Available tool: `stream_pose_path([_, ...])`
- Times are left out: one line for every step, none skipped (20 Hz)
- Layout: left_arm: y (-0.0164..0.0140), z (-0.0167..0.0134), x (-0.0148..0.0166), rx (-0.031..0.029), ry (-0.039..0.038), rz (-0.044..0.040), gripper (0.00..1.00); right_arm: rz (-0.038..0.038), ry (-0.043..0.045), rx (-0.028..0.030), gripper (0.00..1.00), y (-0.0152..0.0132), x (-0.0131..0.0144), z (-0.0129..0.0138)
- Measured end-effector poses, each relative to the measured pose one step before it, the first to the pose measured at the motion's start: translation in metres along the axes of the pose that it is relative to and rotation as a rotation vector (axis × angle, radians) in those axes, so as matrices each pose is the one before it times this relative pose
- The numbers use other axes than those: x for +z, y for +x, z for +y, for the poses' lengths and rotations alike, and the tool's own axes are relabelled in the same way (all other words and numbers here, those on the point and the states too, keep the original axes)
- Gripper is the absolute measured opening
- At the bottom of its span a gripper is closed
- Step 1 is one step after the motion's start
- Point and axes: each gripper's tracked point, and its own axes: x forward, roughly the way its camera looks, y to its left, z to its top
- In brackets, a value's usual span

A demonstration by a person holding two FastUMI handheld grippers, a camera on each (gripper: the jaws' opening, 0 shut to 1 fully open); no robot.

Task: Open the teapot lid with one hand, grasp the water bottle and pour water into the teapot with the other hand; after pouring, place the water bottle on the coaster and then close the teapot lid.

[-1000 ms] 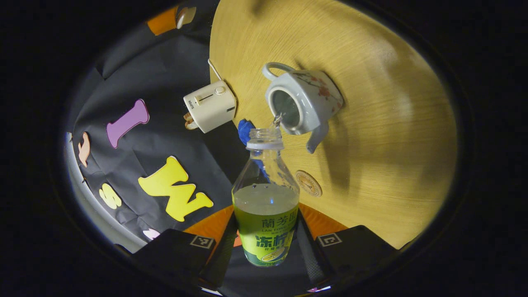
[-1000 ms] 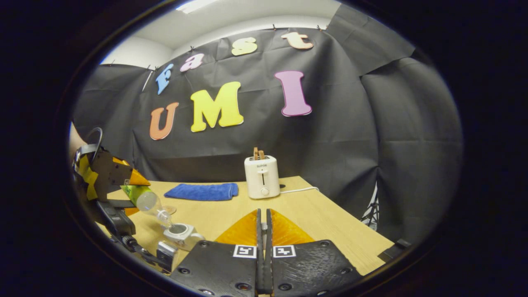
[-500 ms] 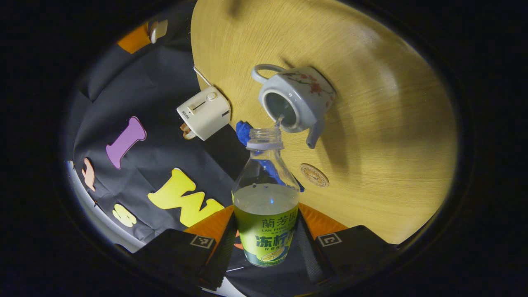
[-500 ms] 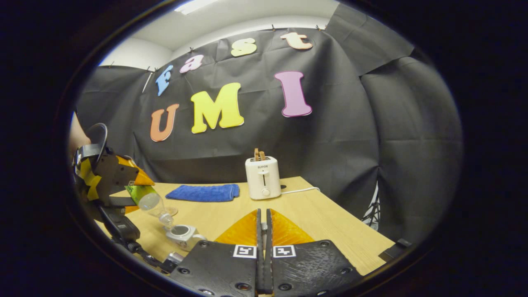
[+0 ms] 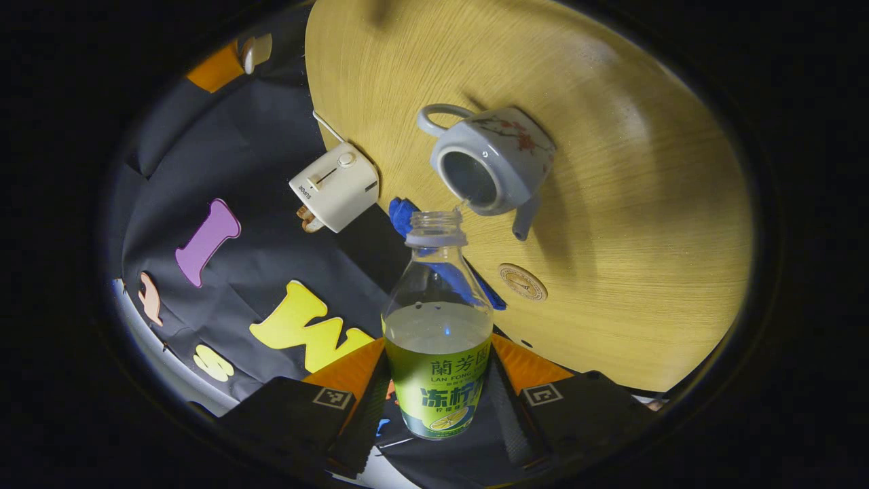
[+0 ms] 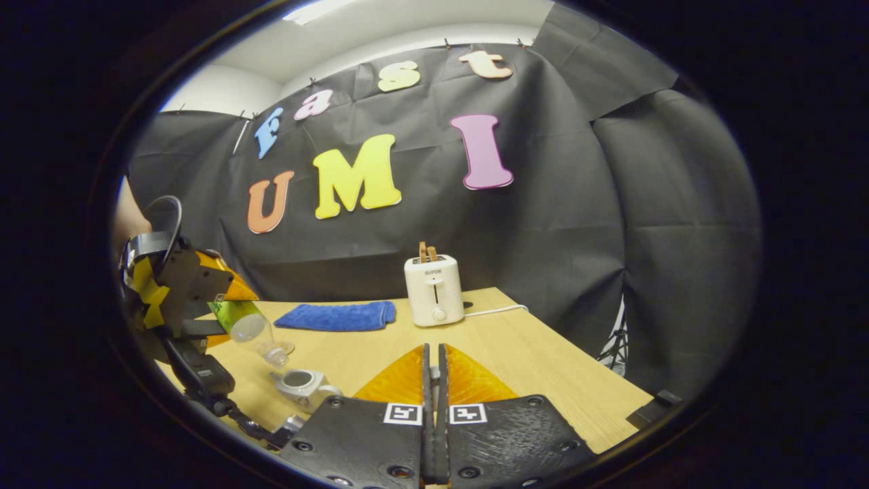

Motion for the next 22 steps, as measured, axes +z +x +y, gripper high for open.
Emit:
stream_pose_path([0.00033,0.00025,-0.00011,0.00205,-0.00089,0.00091,0.76,-0.00058,-0.00034,0.00003,0.0,-0.00004,0.00086,-0.0001])
stream_pose_path([0.00005,0.00034,0.00056,0.00116,0.0025,-0.00068,0.76,-0.00007,-0.0002,-0.00089,0.0,0.00015,-0.00023,0.00006])
stream_pose_path([0.0003,-0.00078,0.00154,-0.00122,0.00109,-0.00271,0.76,-0.00101,-0.00058,0.00075,0.0,-0.00029,0.00083,0.00028])
stream_pose_path([0.00004,-0.00031,-0.00021,0.00021,0.00116,-0.00304,0.76,0.00101,-0.00068,0.00051,0.0,0.00042,-0.00066,0.0008])
stream_pose_path([-0.00036,0.00023,0.0,0.00373,-0.00069,-0.00083,0.76,-0.00013,-0.00116,0.00058,0.0,-0.0009,-0.00013,-0.00003])
stream_pose_path([-0.00149,0.00127,-0.00043,0.00754,-0.00387,-0.00244,0.76,-0.00215,-0.00463,-0.00398,0.0,0.0004,0.00095,-0.00033])
stream_pose_path([-0.00051,0.00096,0.00173,0.00532,-0.01141,-0.00821,0.76,-0.00432,-0.00693,-0.0055,0.0,-0.00036,0.00039,-0.00126])
stream_pose_path([-0.00014,-0.00292,0.00017,-0.00377,-0.02613,-0.00926,0.76,-0.00298,0.00081,-0.00032,0.0,0.00022,0.00079,-0.00018])
stream_pose_path([-0.00067,-0.00538,-0.0007,-0.01494,-0.04072,-0.0054,0.76,-0.00111,0.00796,0.00222,0.0,-0.00068,0.00106,-0.00009])
stream_pose_path([-0.00076,-0.00532,0.00222,-0.00985,-0.0525,-0.01348,0.76,-0.00058,0.00485,0.00307,0.0,-0.00044,0.00117,0.00004])
stream_pose_path([-0.00091,-0.00273,0.0032,0.00318,-0.0591,-0.02088,0.76,-0.00319,0.00279,-0.00864,0.0,0.0003,0.00042,-0.00324])
stream_pose_path([-0.00016,-0.00318,0.00199,-0.00125,-0.06503,-0.0203,0.76,-0.00452,0.00137,-0.00547,0.0,-0.00009,0.00173,-0.00206])
stream_pose_path([-0.00085,-0.00582,-0.00065,-0.00161,-0.06749,-0.01508,0.72,-0.00434,0.00454,-0.00439,0.0,-0.00038,0.00177,-0.00162])
stream_pose_path([0.00009,-0.00394,0.00024,-0.00427,-0.0684,-0.01901,0.72,-0.00265,0.00352,-0.00584,0.0,0.0001,0.00156,-0.00095])
stream_pose_path([0.00132,-0.00325,-0.00001,-0.00154,-0.07333,-0.02104,0.76,-0.00292,0.00222,-0.00489,0.0,-0.00029,-0.0004,-0.00164])
stream_pose_path([0.00058,-0.0014,-0.00212,0.00419,-0.08342,-0.01478,0.76,-0.0027,-0.00273,-0.00373,0.0,0.00006,0.00055,0.00015])
stream_pose_path([0.00162,-0.0011,-0.00462,0.00572,-0.08642,-0.00993,0.76,-0.0022,-0.00136,-0.00362,0.0,-0.00004,-0.00022,0.00005])
stream_pose_path([0.00023,-0.00014,-0.00661,0.0088,-0.09065,0.00522,0.76,-0.00252,-0.00159,0.00294,0.0,-0.00063,0.00093,0.00215])
stream_pose_path([0.00281,0.00249,-0.00597,0.00735,-0.08815,-0.00043,0.76,-0.00178,-0.00146,0.00421,0.0,-0.00118,-0.0004,0.00193])
stream_pose_path([0.00343,0.00576,-0.00209,0.01605,-0.08398,-0.0078,0.76,0.00152,-0.00076,0.00102,0.0,0.00011,-0.00046,0.00132])
stream_pose_path([0.00374,0.00758,-0.00449,0.01564,-0.088,-0.00557,0.75,0.00217,-0.00062,0.00548,0.0,-0.00017,-0.00211,0.00236])
stream_pose_path([0.00384,0.00553,-0.00282,0.00999,-0.08771,-0.01075,0.76,0.0038,-0.00352,0.00412,0.0,-0.00001,-0.00137,0.00191])
